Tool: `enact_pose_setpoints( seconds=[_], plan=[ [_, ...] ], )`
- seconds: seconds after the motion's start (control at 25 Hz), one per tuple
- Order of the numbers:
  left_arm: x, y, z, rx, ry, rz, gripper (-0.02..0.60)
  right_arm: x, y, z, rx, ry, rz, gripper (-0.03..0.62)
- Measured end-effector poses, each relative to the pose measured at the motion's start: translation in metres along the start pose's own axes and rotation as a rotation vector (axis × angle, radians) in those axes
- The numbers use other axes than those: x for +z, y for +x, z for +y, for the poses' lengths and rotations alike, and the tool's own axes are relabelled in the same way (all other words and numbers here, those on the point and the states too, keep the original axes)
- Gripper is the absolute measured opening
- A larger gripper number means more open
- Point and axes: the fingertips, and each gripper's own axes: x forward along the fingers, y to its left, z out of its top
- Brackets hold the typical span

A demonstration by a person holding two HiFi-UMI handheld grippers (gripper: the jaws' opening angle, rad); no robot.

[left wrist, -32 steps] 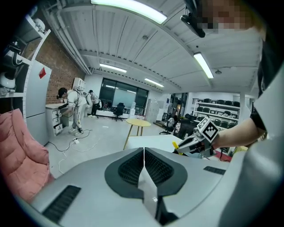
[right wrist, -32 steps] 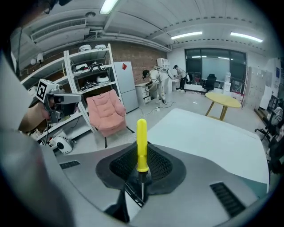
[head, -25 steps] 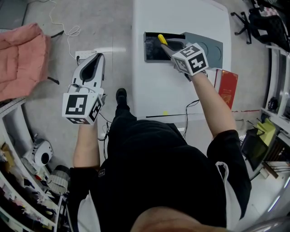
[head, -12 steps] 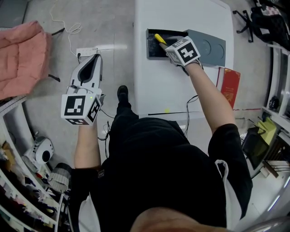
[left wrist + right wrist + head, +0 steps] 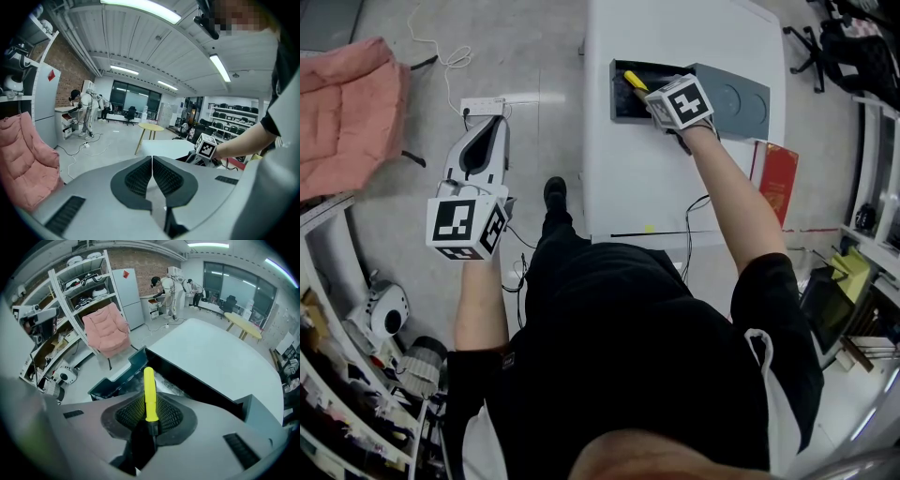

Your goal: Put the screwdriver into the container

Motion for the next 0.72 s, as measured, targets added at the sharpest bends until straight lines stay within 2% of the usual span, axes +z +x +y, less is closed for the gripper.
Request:
enact_pose_setpoints(
  seconds=[0.2,0.36,0.72],
  plan=[
    [0.001,-0.009,0.004,-0.004,0.005,-0.005,0.020,-0.004,-0.005,-0.002,-0.037,0.054,0.004,0.092],
    [0.005,-0.014,0.009,-0.018,0.019,-0.012,0.020,0.004,-0.013,-0.005,-0.065,0.037,-0.040,0.094],
    [0.028,-0.038,0.007,-0.065,0.066,-0.069,0.020,0.023,-0.067,0.004,-0.148,0.093,-0.176,0.098]
  ],
)
